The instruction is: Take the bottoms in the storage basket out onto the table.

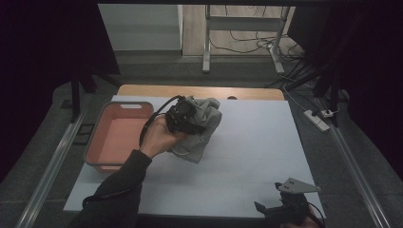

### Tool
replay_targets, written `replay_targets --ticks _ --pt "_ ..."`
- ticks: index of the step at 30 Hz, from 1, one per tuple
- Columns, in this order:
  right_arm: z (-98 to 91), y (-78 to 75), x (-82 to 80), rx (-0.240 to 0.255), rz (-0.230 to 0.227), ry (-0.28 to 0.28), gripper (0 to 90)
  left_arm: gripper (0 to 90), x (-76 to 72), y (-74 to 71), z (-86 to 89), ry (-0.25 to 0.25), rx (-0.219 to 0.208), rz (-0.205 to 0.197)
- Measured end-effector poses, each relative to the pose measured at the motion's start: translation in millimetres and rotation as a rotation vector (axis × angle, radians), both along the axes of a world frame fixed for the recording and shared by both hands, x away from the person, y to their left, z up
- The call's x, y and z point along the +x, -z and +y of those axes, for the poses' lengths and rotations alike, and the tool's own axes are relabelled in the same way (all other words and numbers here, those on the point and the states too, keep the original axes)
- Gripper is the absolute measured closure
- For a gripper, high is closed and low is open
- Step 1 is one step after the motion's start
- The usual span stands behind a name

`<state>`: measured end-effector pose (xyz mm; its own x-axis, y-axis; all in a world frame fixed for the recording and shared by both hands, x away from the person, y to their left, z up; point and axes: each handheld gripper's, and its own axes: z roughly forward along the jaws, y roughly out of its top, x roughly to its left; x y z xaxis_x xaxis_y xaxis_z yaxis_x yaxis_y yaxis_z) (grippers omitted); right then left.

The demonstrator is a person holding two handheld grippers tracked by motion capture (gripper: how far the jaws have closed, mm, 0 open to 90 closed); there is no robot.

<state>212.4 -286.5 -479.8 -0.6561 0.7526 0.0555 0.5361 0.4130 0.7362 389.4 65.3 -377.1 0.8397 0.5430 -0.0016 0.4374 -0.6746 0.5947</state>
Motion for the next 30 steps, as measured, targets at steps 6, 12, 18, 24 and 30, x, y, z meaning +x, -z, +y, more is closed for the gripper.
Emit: replay_targets --ticks 6,12,18,24,30 --pt "0.2 0.0 -0.2 -0.001 -0.001 -0.003 0.0 55.5 3.0 13.2 -9.7 0.018 -0.005 0.01" --pt "0.2 0.0 -0.2 -0.001 0.0 -0.004 0.0 55.3 6.1 24.0 -16.1 0.03 -0.006 0.023" --pt "0.3 0.1 -0.3 0.0 -0.002 -0.007 0.0 54.9 10.6 36.6 -23.6 0.032 -0.024 0.036" --pt "0.0 0.0 -0.5 0.0 -0.002 -0.009 0.0 54.5 14.1 51.7 -29.7 0.033 -0.01 0.04" --pt "0.2 0.0 -0.5 -0.001 -0.001 -0.011 0.0 53.9 18.0 69.5 -31.6 0.027 0.004 0.06"
